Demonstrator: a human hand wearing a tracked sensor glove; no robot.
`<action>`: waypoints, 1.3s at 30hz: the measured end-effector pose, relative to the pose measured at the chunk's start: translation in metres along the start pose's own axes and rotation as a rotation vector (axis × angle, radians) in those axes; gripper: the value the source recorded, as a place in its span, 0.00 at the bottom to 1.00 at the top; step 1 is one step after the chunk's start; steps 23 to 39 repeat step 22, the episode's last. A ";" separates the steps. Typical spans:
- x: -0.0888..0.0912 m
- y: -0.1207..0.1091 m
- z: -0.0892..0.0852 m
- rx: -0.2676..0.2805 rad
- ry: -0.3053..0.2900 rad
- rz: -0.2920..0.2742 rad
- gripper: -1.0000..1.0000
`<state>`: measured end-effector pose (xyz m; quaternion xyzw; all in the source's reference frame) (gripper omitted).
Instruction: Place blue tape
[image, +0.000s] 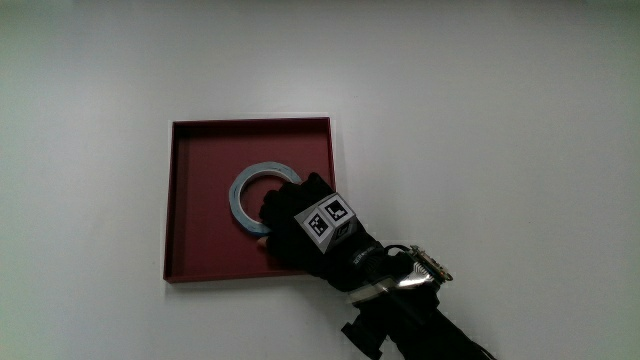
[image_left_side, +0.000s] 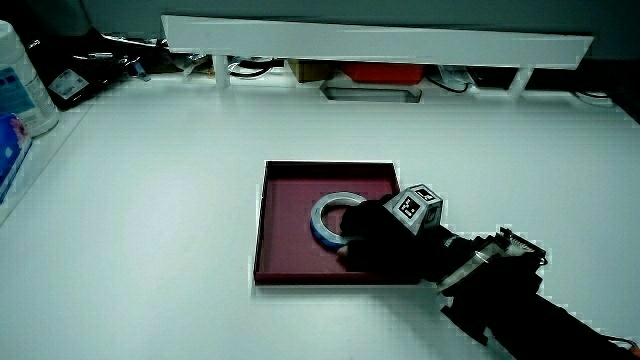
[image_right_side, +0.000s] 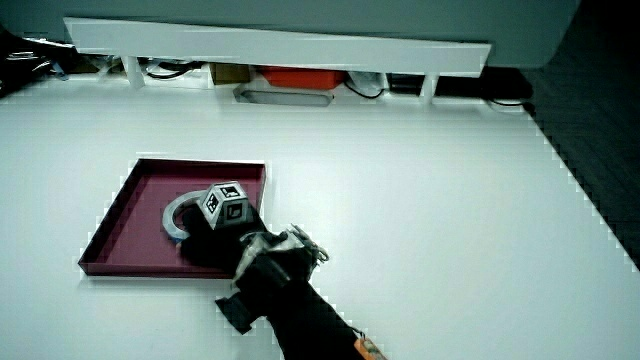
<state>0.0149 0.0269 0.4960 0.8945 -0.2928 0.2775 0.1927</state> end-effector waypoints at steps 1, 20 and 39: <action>0.000 -0.001 0.002 0.002 0.011 0.004 0.20; -0.013 -0.057 0.082 -0.061 0.189 0.015 0.00; -0.011 -0.065 0.091 -0.063 0.180 -0.004 0.00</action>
